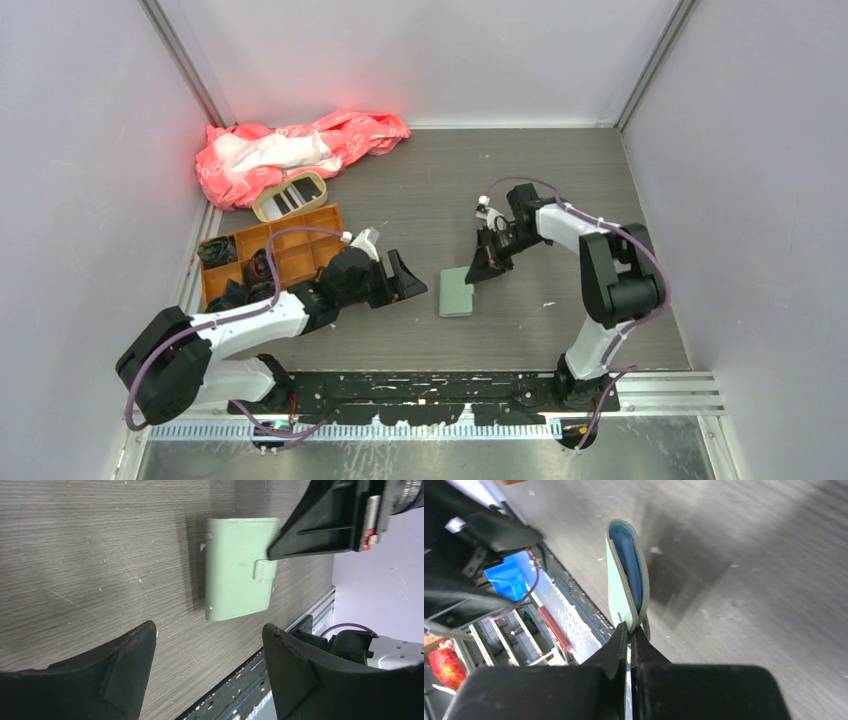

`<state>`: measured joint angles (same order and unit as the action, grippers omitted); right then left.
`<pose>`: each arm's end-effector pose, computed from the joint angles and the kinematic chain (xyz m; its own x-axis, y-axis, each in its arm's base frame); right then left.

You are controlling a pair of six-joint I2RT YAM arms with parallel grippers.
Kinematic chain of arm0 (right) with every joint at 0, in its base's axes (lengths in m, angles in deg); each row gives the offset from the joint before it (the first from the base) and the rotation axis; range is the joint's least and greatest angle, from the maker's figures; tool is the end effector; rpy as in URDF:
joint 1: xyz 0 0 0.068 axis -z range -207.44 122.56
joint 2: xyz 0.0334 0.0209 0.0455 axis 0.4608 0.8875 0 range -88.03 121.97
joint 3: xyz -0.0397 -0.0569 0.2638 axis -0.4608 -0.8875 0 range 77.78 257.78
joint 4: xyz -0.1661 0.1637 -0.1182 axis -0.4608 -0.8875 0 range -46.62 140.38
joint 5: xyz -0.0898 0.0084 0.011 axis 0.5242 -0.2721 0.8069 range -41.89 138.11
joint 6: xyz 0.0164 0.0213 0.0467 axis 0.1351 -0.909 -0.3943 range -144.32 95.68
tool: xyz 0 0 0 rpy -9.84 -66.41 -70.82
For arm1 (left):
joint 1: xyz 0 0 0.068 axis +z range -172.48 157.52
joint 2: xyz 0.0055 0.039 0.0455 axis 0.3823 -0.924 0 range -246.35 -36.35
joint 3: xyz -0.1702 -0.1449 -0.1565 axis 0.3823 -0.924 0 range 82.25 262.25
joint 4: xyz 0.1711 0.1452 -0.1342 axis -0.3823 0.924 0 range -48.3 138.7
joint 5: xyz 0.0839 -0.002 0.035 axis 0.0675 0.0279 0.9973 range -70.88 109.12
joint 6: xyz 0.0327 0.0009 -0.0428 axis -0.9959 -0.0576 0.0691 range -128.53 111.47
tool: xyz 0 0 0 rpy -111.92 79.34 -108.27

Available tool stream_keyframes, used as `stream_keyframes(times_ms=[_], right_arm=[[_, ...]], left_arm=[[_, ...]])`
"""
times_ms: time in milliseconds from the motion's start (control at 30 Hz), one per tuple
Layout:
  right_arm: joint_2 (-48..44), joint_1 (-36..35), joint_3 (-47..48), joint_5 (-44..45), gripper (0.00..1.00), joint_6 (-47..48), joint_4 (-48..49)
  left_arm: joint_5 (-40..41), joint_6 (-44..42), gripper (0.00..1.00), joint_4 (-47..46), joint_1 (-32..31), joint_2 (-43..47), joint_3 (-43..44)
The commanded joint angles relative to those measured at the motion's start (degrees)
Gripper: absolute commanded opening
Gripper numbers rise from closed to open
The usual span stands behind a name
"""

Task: Put the credit cards into the card holder
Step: Open the card holder at the center of the board.

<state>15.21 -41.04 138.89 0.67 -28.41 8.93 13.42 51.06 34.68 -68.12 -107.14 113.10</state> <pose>0.2985 0.0991 0.1531 -0.9805 -0.1875 -0.0591 -0.1694 0.6532 0.7380 0.1732 -0.1823 0.1922 -0.8561 -0.3519 -0.3784 0.0620 0.6570 -0.7514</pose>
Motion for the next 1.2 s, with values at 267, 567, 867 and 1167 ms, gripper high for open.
stream_keyframes(times_ms=[267,567,867,1167], right_arm=[[-21.2,0.4,-4.3,-22.8,0.01,11.6,3.1],[-21.5,-2.5,1.7,-26.1,0.02,30.6,-13.7],[-20.1,-4.1,3.8,-25.0,0.02,34.3,-17.5],[-21.4,-4.2,10.3,-12.4,0.72,39.1,-21.7]], left_arm=[[-3.3,-5.6,0.8,-28.1,-0.2,11.5,-9.3],[-11.2,-4.3,0.81,-34.4,-0.8,7.1,-6.6],[-15.3,-4.8,0.44,-36.9,-2.1,1.5,-3.4],[-3.3,-3.7,0.0,-15.8,-1.8,8.4,0.1]])
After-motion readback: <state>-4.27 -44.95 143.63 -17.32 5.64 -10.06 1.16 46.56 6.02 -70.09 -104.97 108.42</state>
